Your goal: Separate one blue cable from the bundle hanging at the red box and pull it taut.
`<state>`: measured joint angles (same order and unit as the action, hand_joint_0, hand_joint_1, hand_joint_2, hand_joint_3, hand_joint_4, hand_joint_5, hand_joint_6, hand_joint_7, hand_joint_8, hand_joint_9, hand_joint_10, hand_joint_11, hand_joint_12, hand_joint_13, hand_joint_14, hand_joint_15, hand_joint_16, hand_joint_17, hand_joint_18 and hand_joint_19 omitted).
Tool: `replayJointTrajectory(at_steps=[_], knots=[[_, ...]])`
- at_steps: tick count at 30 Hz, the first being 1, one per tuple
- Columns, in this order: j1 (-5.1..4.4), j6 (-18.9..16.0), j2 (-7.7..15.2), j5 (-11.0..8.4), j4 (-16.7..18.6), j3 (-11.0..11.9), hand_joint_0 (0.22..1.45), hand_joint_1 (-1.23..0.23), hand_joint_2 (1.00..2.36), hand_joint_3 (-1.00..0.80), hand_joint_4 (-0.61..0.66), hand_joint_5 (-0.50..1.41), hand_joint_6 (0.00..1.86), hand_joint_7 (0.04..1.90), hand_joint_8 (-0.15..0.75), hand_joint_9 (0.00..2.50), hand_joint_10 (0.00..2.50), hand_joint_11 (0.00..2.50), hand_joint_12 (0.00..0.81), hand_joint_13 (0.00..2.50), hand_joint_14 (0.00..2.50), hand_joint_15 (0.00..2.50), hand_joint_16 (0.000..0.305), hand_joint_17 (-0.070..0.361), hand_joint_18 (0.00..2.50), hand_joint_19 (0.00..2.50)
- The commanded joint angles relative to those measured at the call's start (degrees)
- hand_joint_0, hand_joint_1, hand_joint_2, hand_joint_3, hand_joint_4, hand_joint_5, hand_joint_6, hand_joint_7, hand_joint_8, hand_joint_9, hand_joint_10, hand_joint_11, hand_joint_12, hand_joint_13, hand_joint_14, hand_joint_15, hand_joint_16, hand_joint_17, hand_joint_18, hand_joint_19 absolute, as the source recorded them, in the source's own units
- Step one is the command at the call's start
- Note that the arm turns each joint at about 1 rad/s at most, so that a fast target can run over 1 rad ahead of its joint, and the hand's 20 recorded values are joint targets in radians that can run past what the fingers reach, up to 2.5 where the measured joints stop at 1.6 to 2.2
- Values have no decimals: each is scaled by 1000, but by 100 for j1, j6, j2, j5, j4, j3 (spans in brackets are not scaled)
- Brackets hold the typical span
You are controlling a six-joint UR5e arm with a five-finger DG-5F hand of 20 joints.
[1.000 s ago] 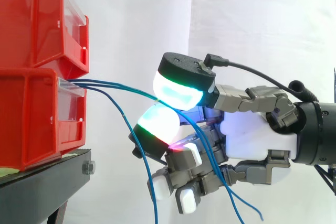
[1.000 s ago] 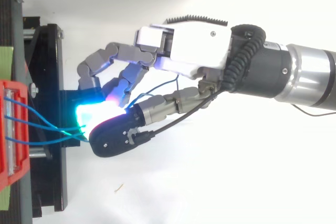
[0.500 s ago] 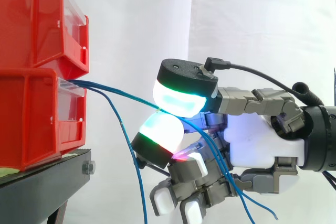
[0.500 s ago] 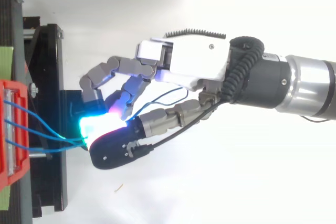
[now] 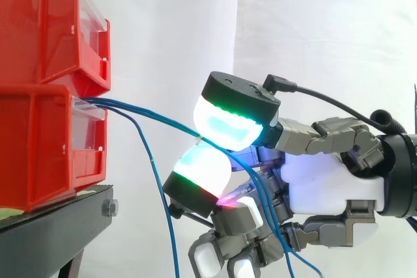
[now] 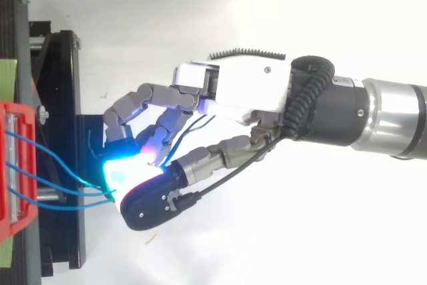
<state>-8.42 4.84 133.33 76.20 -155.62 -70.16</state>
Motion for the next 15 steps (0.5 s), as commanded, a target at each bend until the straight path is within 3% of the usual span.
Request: replayJointTrajectory(at_steps=[1, 7, 9, 12, 15], knots=[[-2, 0, 0, 0, -3, 2, 732, -857, 1000, -500, 149, -209, 916, 1255, 334, 968, 23, 1094, 391, 844, 25, 695, 47, 105, 812, 718], [-20, 0, 0, 0, 5, -6, 728, -850, 1000, -500, 135, -204, 914, 1245, 335, 976, 23, 1115, 391, 854, 25, 693, 46, 105, 816, 718], [-28, 0, 0, 0, 14, 2, 760, -865, 1000, -500, 114, -204, 909, 1317, 333, 980, 25, 1098, 391, 858, 25, 701, 46, 104, 821, 703], [-37, 0, 0, -27, 23, -6, 789, -871, 1018, -279, 82, -206, 924, 1562, 334, 977, 23, 1100, 392, 851, 25, 702, 46, 103, 793, 728], [-37, -18, 0, -53, -3, 2, 779, -862, 1025, -179, 80, -212, 938, 1558, 333, 967, 23, 1096, 391, 851, 24, 696, 46, 103, 789, 734]])
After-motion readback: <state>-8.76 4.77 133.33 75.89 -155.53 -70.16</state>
